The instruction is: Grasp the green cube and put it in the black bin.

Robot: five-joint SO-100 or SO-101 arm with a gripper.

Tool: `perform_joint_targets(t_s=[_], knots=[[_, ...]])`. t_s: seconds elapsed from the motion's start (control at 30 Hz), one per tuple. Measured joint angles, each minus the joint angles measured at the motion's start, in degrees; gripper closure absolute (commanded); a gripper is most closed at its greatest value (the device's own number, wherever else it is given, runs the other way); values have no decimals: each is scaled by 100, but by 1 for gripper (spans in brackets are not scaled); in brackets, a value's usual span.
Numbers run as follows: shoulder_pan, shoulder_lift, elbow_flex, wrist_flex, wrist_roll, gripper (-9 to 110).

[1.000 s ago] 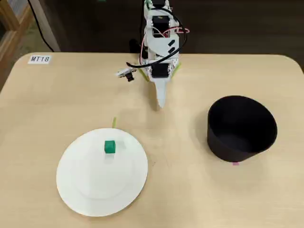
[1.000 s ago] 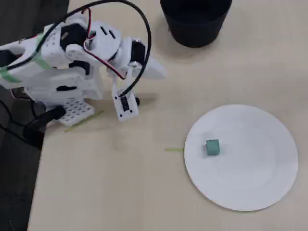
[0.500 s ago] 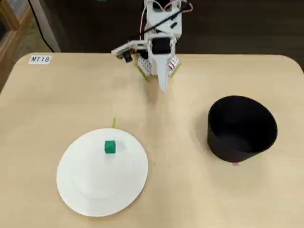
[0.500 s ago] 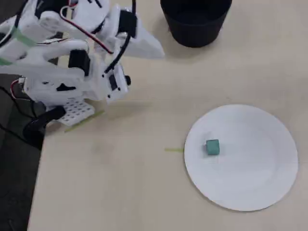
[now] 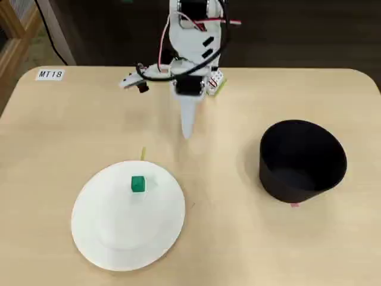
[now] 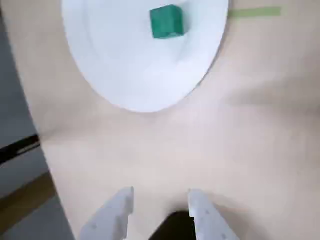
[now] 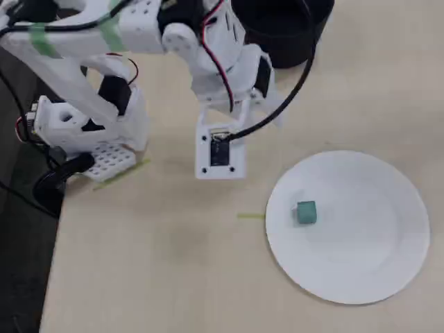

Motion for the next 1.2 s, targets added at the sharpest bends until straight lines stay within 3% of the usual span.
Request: perform_joint_targets(t_s=[0.33,0.67,1.2], knots=[[-70,-1213,-1169,-79,1327,102],[-229,-4289,-4482,1424,2979,102],[659,-5142,-5634,2619,5493,102]])
